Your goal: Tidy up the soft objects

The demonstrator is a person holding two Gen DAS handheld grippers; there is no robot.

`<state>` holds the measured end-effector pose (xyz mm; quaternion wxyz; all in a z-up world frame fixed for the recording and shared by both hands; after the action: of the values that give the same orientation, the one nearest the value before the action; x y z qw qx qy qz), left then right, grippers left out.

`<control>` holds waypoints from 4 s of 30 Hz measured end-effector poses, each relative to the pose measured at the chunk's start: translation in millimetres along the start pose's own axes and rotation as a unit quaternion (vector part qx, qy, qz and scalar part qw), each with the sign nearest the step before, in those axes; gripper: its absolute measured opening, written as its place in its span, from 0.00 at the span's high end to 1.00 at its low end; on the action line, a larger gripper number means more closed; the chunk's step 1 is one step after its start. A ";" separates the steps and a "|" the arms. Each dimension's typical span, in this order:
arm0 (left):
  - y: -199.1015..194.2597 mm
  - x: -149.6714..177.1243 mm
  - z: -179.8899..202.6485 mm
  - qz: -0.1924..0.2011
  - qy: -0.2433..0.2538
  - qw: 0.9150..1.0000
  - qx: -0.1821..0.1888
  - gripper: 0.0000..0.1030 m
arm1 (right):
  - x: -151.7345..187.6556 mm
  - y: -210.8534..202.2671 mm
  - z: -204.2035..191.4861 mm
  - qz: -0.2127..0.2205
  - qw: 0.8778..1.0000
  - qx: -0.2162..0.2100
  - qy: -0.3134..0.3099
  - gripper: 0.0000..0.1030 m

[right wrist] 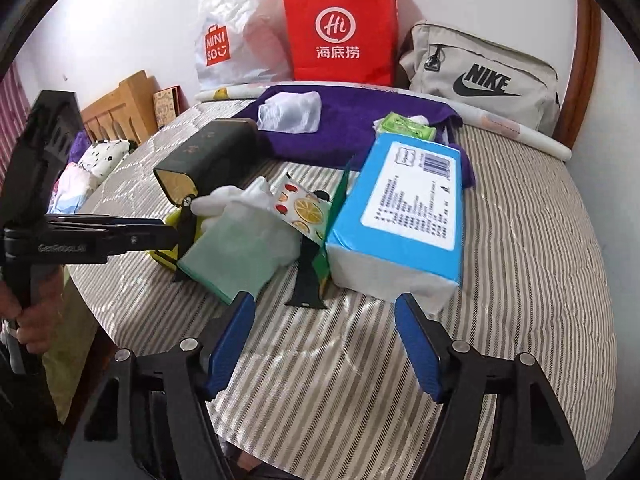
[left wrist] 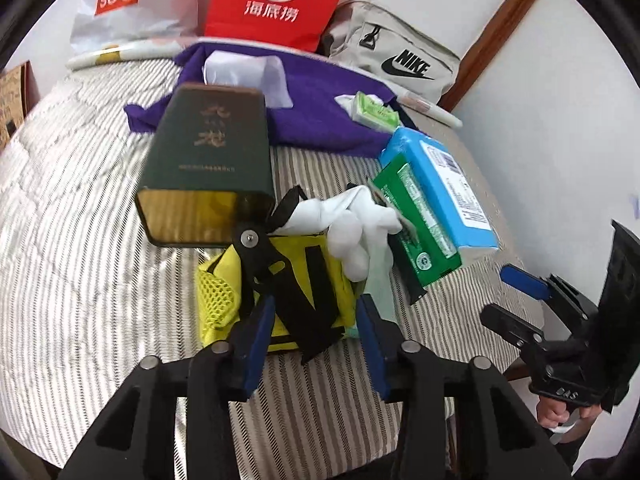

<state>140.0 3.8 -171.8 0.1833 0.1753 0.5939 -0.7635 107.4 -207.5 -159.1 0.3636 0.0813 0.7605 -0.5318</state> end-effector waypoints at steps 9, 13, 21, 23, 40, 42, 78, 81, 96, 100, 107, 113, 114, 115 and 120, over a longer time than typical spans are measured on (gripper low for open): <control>24.3 -3.3 -1.0 -0.029 -0.015 0.998 -0.058 0.65 | 7.8 1.1 15.6 0.002 1.000 -0.007 0.016 0.30; 35.3 -7.1 5.1 -0.030 -0.010 0.996 -0.081 0.65 | 7.3 5.5 17.0 0.001 1.000 -0.012 0.018 0.30; 24.1 -6.8 -7.5 -0.008 -0.021 0.998 -0.051 0.79 | 10.2 10.4 17.7 -0.005 1.000 -0.016 0.022 0.30; 15.7 -5.0 -10.9 -0.003 -0.021 0.999 -0.043 0.79 | 10.4 12.4 16.0 -0.008 1.000 -0.017 0.021 0.30; 2.8 14.3 -23.3 0.003 -0.018 1.000 0.000 0.81 | -2.7 41.6 7.4 -0.016 0.999 -0.022 0.044 0.76; 4.4 16.3 -26.1 0.000 -0.023 1.000 0.006 0.81 | -5.0 45.1 7.8 -0.011 0.998 -0.023 0.057 0.86; -11.0 21.2 -43.6 0.018 -0.041 0.999 0.000 0.81 | -1.8 52.2 12.5 0.019 0.999 -0.014 0.042 0.96; -9.0 22.3 -44.4 0.016 -0.039 0.999 0.000 0.81 | 4.5 44.4 11.4 0.022 0.999 -0.015 0.036 0.96; -22.7 33.1 -54.6 0.028 -0.048 0.998 -0.010 0.81 | 60.6 -8.6 12.1 0.013 0.999 -0.008 0.049 0.97; -18.6 37.3 -63.6 0.016 -0.058 0.998 -0.034 0.81 | 69.9 -17.3 18.7 0.018 0.998 -0.001 0.059 0.97; -7.3 40.9 -71.6 -0.003 -0.073 0.997 -0.041 0.81 | 67.5 -31.8 22.2 0.030 0.997 0.004 0.066 0.97; -29.3 32.1 -66.0 0.016 -0.064 0.997 -0.040 0.81 | 52.8 -51.3 18.1 0.051 0.997 -0.001 0.054 0.97; -32.8 29.4 -64.5 0.020 -0.063 0.997 -0.040 0.81 | 49.6 -53.6 17.8 0.054 0.997 -0.002 0.051 0.97; -37.5 25.1 -62.9 0.025 -0.060 0.997 -0.041 0.81 | 45.5 -54.8 17.5 0.057 0.997 -0.003 0.050 0.97; -50.8 8.0 -58.7 0.039 -0.054 0.997 -0.041 0.81 | 19.4 -60.5 18.3 0.070 0.997 -0.012 0.041 0.97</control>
<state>111.1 71.8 -146.5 0.2521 0.1493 0.6069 -0.7388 71.1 -254.0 -129.3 0.3695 0.1521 0.7734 -0.4921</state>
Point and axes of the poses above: each gripper's, at about its wrist camera, not at the fingertips, and y roughly the way its jaws point, z to its right, x to its underside, the point moved 1 cm from there along y, roughly the way its jaws point, and after that the axes turned 8 degrees about -x, right-handed, at the moved point
